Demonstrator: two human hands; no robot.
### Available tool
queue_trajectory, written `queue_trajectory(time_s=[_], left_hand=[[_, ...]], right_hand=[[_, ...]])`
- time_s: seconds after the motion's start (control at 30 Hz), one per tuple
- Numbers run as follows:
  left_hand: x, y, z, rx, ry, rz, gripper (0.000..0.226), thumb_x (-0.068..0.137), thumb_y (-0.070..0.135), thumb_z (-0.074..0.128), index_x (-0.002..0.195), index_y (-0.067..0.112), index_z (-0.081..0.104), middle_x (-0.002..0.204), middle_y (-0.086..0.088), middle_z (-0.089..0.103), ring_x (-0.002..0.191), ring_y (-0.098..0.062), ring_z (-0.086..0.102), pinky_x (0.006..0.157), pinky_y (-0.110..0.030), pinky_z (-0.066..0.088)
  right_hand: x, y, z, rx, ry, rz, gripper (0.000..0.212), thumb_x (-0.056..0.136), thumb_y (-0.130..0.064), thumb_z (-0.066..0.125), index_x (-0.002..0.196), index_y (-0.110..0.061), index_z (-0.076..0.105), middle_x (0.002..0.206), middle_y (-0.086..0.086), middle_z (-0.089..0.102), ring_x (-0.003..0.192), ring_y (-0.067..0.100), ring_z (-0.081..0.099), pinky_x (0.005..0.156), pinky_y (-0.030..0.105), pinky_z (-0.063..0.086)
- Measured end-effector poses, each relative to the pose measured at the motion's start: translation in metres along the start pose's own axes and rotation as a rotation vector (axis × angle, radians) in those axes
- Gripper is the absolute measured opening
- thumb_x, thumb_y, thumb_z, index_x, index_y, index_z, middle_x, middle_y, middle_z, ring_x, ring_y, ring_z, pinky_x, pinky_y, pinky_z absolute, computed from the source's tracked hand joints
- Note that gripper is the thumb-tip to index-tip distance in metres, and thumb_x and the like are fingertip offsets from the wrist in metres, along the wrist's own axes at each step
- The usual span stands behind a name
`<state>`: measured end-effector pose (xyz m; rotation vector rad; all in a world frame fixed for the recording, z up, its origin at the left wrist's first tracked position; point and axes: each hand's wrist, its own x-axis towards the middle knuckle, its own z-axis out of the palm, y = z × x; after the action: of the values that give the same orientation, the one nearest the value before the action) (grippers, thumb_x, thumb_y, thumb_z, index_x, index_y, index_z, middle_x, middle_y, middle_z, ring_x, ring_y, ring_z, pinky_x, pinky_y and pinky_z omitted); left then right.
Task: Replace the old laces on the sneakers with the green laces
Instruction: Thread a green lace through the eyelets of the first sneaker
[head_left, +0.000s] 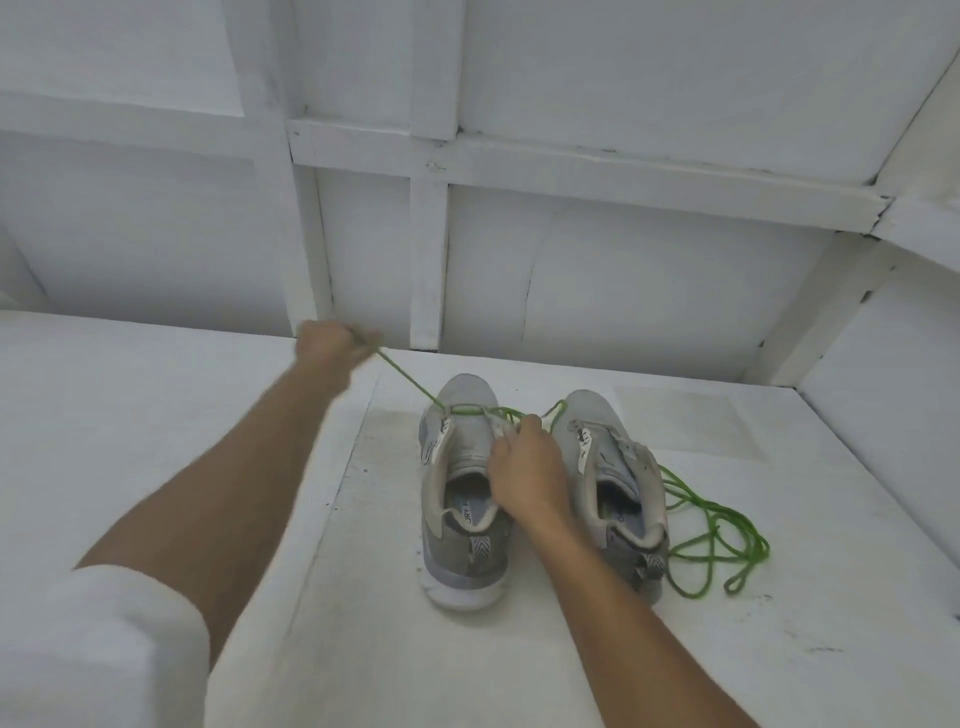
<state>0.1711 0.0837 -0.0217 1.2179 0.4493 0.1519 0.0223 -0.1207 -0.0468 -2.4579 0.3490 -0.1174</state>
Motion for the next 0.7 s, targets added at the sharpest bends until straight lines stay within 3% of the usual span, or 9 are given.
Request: queue_trajectory(time_s=[0.1,0.17,0.27,0.33,0.4,0.57,0.63,0.7], left_hand=[[0.021,0.060,-0.025,-0.194,0.156,0.095,0.029,0.097,0.003,0.037,0.071,0.016,0.041,0.070,-0.001,0.046,0.051,-0.007,0.046,0.047,-0.017,0.040],[0.018,0.075,-0.029,-0.169,0.068,0.174,0.027,0.088,-0.006,0.044,0.073,0.015,0.048,0.060,0.001,0.045,0.039,-0.006,0.040,0.039,-0.018,0.031],[-0.015,0.032,-0.012,0.543,-0.308,0.326,0.022,0.094,0.000,0.048,0.102,0.017,0.060,0.070,-0.001,0.058,0.038,0.000,0.044,0.038,-0.013,0.032],[-0.037,-0.021,-0.002,1.063,-0.527,0.390,0.022,0.097,0.017,0.055,0.118,0.023,0.058,0.082,-0.005,0.069,0.054,-0.005,0.053,0.051,-0.017,0.040],[-0.049,-0.060,0.004,1.329,-0.587,0.472,0.021,0.096,0.028,0.056,0.113,0.019,0.064,0.093,-0.005,0.073,0.075,-0.014,0.061,0.069,-0.023,0.044],[-0.044,-0.077,0.005,1.410,-0.496,0.485,0.016,0.094,0.033,0.050,0.088,0.021,0.060,0.097,-0.009,0.067,0.082,-0.024,0.062,0.074,-0.036,0.054],[-0.037,-0.068,0.004,1.475,-0.431,0.545,0.017,0.096,0.025,0.046,0.094,0.014,0.058,0.102,-0.015,0.064,0.086,-0.031,0.060,0.075,-0.039,0.052],[-0.018,-0.039,-0.007,1.532,-0.224,0.589,0.021,0.096,0.015,0.042,0.108,0.004,0.056,0.111,-0.024,0.060,0.097,-0.040,0.059,0.079,-0.042,0.049]], right_hand=[[-0.004,0.001,0.004,0.094,0.036,0.029,0.026,0.100,-0.019,0.035,0.119,-0.003,0.042,0.122,0.017,0.052,0.102,0.036,0.056,0.073,0.036,0.042],[-0.004,0.000,0.005,0.124,0.059,0.066,0.026,0.100,-0.017,0.034,0.120,-0.003,0.041,0.125,0.016,0.051,0.103,0.036,0.055,0.071,0.033,0.037],[-0.005,-0.003,0.007,0.146,0.087,0.119,0.026,0.101,-0.017,0.032,0.122,-0.004,0.040,0.127,0.014,0.050,0.102,0.034,0.054,0.071,0.032,0.035],[-0.005,-0.002,0.007,0.132,0.093,0.135,0.027,0.101,-0.017,0.032,0.123,-0.004,0.039,0.128,0.013,0.050,0.103,0.034,0.054,0.070,0.032,0.034],[-0.006,0.000,0.007,0.114,0.104,0.132,0.028,0.100,-0.017,0.032,0.125,-0.005,0.039,0.128,0.014,0.051,0.105,0.034,0.054,0.070,0.031,0.033],[-0.006,-0.004,0.009,0.126,0.119,0.140,0.027,0.100,-0.016,0.033,0.123,-0.006,0.041,0.127,0.014,0.051,0.106,0.035,0.054,0.070,0.031,0.032],[-0.006,-0.002,0.008,0.123,0.116,0.145,0.027,0.100,-0.016,0.033,0.123,-0.005,0.041,0.128,0.014,0.050,0.106,0.034,0.054,0.070,0.031,0.031],[-0.006,0.000,0.007,0.116,0.118,0.145,0.026,0.100,-0.015,0.033,0.122,-0.004,0.041,0.128,0.015,0.050,0.104,0.034,0.054,0.069,0.031,0.030]])
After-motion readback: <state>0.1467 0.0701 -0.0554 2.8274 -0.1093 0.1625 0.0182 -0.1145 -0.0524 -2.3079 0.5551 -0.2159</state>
